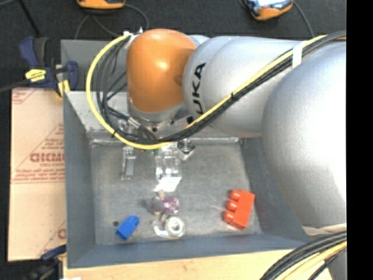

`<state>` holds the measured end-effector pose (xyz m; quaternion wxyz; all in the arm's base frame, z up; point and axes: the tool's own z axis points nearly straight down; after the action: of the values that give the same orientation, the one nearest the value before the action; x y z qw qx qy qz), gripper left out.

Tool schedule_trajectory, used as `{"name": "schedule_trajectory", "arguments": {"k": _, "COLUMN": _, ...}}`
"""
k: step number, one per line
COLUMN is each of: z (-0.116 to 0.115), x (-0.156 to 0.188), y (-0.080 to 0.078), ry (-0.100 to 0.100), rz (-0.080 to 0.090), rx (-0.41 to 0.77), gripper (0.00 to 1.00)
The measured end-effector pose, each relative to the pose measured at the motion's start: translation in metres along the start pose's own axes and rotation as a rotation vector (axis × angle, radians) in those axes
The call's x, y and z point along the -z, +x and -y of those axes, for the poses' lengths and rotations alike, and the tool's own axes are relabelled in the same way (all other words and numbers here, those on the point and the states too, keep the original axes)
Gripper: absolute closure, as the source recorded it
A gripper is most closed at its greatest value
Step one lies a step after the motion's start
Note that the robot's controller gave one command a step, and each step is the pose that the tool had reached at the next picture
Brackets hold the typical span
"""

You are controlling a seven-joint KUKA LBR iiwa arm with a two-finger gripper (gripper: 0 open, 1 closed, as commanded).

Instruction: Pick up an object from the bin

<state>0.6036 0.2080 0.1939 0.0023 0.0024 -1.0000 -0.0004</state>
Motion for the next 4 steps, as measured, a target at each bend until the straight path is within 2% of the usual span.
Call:
{"name": "schedule_trajectory", "arguments": {"k": 1, "z": 0.089, "x": -0.126, "y": 0.094, "ry": 0.003, "rz": -0.001, "rx": 0.263, "gripper": 0.0}}
{"name": "schedule_trajectory", "arguments": {"k": 2, "z": -0.015, "x": -0.094, "y": 0.117, "ry": 0.0, "rz": 0.009, "rx": 0.682, "gripper": 0.0}}
{"name": "schedule_trajectory", "arguments": {"k": 3, "z": 0.02, "x": -0.094, "y": 0.114, "ry": 0.004, "rz": 0.003, "rx": 0.749, "gripper": 0.0}}
{"name": "schedule_trajectory", "arguments": {"k": 4, "z": 0.018, "x": -0.124, "y": 0.117, "ry": 0.002, "rz": 0.011, "rx": 0.787, "gripper": 0.0}}
